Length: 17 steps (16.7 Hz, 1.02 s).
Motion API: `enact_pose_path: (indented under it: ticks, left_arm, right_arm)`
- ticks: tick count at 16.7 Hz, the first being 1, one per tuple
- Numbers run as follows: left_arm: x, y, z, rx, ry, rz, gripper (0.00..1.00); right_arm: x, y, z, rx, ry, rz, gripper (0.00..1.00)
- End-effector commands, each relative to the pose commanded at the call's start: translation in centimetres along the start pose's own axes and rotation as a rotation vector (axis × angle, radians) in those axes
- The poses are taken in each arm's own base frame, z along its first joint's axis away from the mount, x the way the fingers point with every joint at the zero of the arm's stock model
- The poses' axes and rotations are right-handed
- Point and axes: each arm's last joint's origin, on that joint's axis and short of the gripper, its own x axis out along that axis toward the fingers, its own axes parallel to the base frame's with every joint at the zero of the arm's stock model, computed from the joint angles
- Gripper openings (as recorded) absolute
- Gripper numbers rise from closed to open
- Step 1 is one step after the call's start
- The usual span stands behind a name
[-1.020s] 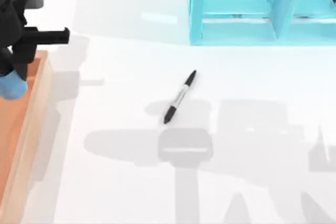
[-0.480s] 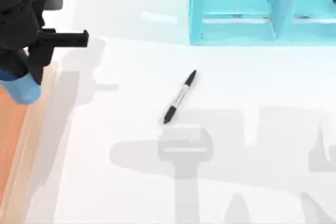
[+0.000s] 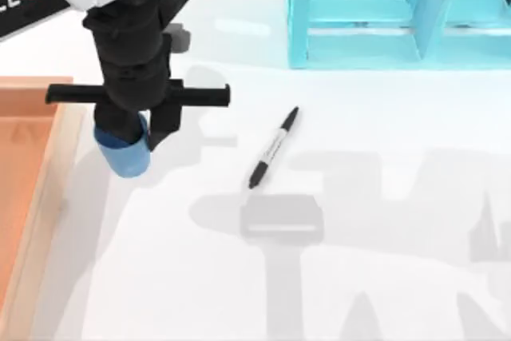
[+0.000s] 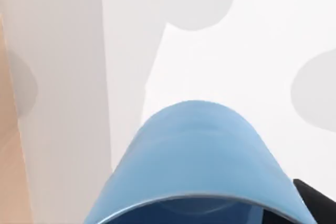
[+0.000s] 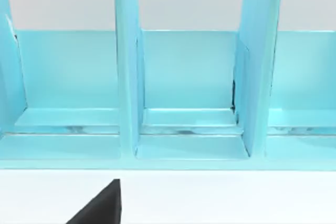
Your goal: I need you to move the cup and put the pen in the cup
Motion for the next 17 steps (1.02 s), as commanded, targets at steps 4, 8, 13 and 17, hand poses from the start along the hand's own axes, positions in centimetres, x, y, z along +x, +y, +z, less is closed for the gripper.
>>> enact_pose_path:
  ticks: [4, 8, 13, 17]
  left_arm:
    - [2.0, -2.6, -0.2, -0.004, -0.012, 0.011, 0.0]
    - [2.0, -2.5, -0.2, -0.006, -0.011, 0.008, 0.0]
    - [5.4, -2.2, -0.2, -0.001, -0.017, 0.008, 0.0]
    - [6.5, -2.0, -0.3, -0.004, -0.012, 0.011, 0.0]
  right_arm:
    - [0.0, 0.0, 0.0, 0.0, 0.0, 0.0, 1.0]
    - [0.0, 0.0, 0.0, 0.0, 0.0, 0.0, 1.0]
    - [0.0, 0.0, 0.0, 0.0, 0.0, 0.0, 1.0]
    - [0.0, 0.0, 0.0, 0.0, 0.0, 0.0, 1.0]
